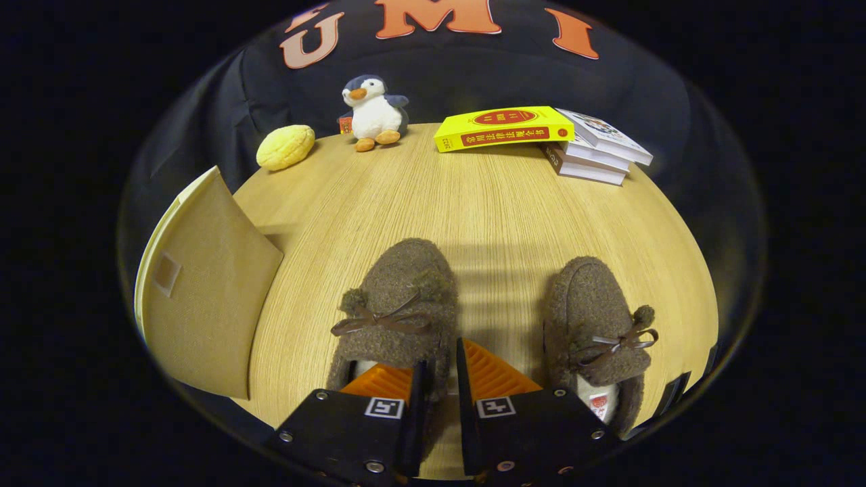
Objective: Open the storage box then place both shoes into the box .Put the left shoe in first, then the right shoe, with the right side of both shoes facing outward in a uniform manner.
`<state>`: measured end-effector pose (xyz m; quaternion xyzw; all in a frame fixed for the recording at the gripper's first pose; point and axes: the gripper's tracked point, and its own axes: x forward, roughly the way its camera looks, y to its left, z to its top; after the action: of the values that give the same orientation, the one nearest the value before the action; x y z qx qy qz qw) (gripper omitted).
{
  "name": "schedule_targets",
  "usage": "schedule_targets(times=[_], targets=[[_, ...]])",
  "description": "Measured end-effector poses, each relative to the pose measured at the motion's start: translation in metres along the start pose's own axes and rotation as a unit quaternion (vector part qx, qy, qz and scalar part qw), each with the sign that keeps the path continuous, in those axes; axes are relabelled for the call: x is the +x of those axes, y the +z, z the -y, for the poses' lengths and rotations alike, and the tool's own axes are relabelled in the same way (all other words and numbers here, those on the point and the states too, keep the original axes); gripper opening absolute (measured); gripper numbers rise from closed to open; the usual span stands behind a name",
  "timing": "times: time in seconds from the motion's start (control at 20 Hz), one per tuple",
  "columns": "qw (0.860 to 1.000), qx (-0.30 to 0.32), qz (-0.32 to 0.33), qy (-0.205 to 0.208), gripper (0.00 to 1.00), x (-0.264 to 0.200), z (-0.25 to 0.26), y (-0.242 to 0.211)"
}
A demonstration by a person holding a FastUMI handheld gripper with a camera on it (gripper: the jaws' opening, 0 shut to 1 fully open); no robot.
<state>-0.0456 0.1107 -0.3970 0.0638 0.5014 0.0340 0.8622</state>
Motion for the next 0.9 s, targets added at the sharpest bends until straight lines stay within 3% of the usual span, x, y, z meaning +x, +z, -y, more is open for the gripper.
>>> schedule_targets(times=[0.45, 0.7, 0.9], targets=[[0.999, 0.026, -0.030, -0.006, 0.06, 0.007, -0.006, -0.008], [0.998, 0.053, -0.037, -0.027, 0.04, -0.009, -0.008, -0.004], [0.997, 0.066, -0.021, -0.021, 0.04, -0.039, -0.028, 0.007]])
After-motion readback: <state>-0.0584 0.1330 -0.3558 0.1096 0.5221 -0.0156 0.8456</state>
